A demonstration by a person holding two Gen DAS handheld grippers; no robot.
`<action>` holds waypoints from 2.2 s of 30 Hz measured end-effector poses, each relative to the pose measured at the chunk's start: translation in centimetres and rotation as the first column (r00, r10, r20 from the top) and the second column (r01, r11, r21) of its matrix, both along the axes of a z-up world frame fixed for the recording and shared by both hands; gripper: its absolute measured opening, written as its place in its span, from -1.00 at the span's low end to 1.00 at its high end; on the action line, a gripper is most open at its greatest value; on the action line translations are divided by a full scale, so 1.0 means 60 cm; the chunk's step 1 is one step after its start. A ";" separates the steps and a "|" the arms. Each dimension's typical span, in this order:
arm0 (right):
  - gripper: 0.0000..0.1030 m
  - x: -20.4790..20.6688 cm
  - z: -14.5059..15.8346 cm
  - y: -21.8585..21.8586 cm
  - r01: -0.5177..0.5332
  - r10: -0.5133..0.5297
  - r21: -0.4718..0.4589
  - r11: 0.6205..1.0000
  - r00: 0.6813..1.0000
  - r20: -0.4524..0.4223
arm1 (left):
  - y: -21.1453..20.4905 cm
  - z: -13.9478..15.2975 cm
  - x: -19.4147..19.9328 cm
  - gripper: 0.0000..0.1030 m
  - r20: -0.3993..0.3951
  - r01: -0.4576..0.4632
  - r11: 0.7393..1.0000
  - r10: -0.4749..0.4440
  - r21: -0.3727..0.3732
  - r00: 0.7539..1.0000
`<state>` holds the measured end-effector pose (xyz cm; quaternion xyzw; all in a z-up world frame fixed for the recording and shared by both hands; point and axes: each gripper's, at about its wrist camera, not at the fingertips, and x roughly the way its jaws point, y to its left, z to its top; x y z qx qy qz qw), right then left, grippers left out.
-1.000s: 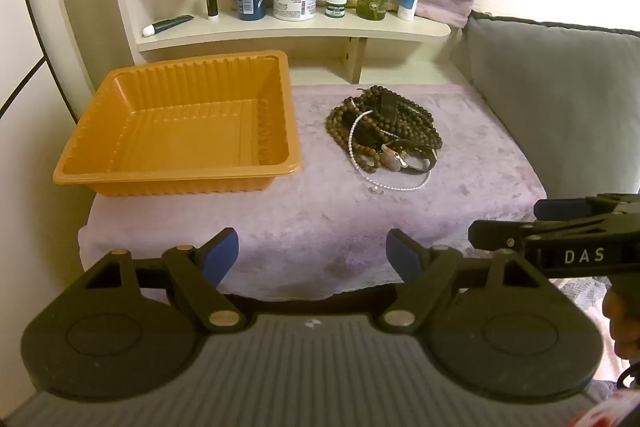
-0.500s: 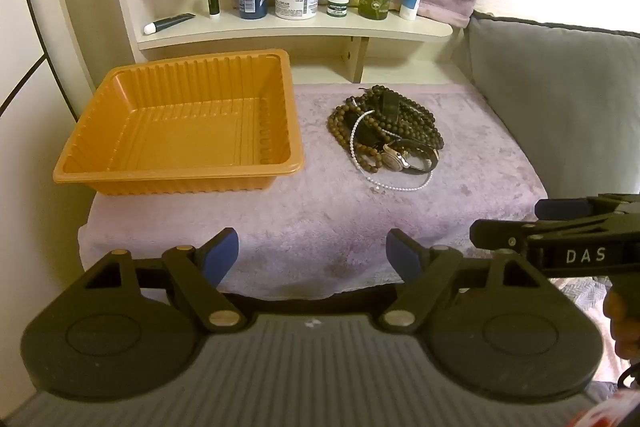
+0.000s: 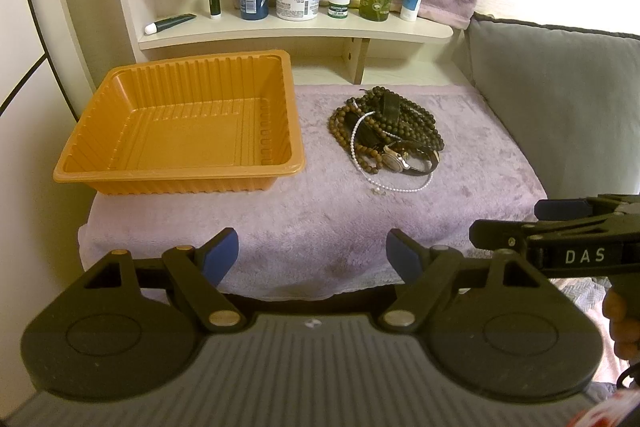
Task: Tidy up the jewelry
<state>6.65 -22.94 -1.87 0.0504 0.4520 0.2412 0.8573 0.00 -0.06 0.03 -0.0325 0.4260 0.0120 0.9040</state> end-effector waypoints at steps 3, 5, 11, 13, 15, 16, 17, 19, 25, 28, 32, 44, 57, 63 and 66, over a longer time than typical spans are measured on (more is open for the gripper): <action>0.88 0.000 0.000 0.000 -0.001 0.001 0.000 1.000 1.000 0.001 | 0.000 0.000 0.000 0.54 0.000 -0.001 1.000 0.001 -0.001 1.000; 0.88 0.000 0.000 0.000 -0.001 0.001 -0.001 1.000 1.000 0.001 | 0.000 0.000 0.000 0.54 0.001 0.000 1.000 0.000 -0.001 1.000; 0.88 0.000 0.002 0.001 -0.001 0.001 -0.001 1.000 1.000 0.002 | 0.001 0.000 0.000 0.55 0.000 -0.001 1.000 0.001 -0.002 1.000; 0.88 0.001 0.002 0.001 0.000 0.000 -0.001 1.000 1.000 0.003 | 0.001 0.000 0.000 0.54 0.000 -0.001 1.000 0.001 -0.002 1.000; 0.88 0.001 0.003 0.001 0.000 0.000 0.000 1.000 1.000 0.004 | 0.001 0.000 0.000 0.54 0.000 -0.001 1.000 0.001 -0.002 1.000; 0.88 0.001 0.003 0.001 0.000 0.000 -0.001 1.000 1.000 0.004 | 0.001 0.000 0.000 0.54 0.000 -0.001 1.000 0.001 -0.003 1.000; 0.88 0.001 0.004 0.002 0.000 0.000 0.000 1.000 1.000 0.005 | 0.001 0.000 0.000 0.54 0.000 -0.001 1.000 0.001 -0.003 1.000; 0.88 0.001 0.005 0.002 0.000 0.000 -0.001 1.000 1.000 0.004 | 0.001 0.000 0.000 0.54 0.000 -0.001 1.000 0.001 -0.003 1.000; 0.88 0.001 0.006 0.002 -0.001 0.001 -0.001 1.000 1.000 0.005 | 0.001 0.000 0.000 0.54 0.000 -0.001 1.000 0.001 -0.004 1.000; 0.88 0.001 0.006 0.002 -0.001 0.001 -0.001 1.000 1.000 0.005 | 0.001 0.000 0.000 0.54 0.000 -0.001 1.000 0.001 -0.003 1.000; 0.88 0.001 0.006 0.002 -0.001 0.001 -0.002 1.000 1.000 0.006 | 0.001 0.000 0.000 0.54 0.001 -0.001 1.000 0.001 -0.004 1.000; 0.88 0.001 0.007 0.003 0.000 0.000 -0.002 1.000 1.000 0.006 | 0.002 0.000 0.000 0.54 0.001 -0.001 1.000 0.001 -0.005 1.000; 0.88 0.001 0.007 0.004 0.000 0.000 -0.003 1.000 1.000 0.008 | 0.002 0.000 -0.001 0.54 0.001 -0.001 1.000 0.001 -0.006 1.000; 0.88 0.000 0.007 0.004 0.000 0.000 -0.003 1.000 1.000 0.008 | 0.002 0.000 -0.001 0.54 0.001 -0.001 1.000 0.001 -0.006 1.000; 0.88 -0.001 -0.006 0.000 0.001 -0.001 -0.002 1.000 1.000 0.010 | 0.002 0.000 -0.001 0.54 0.001 -0.002 1.000 0.002 -0.007 1.000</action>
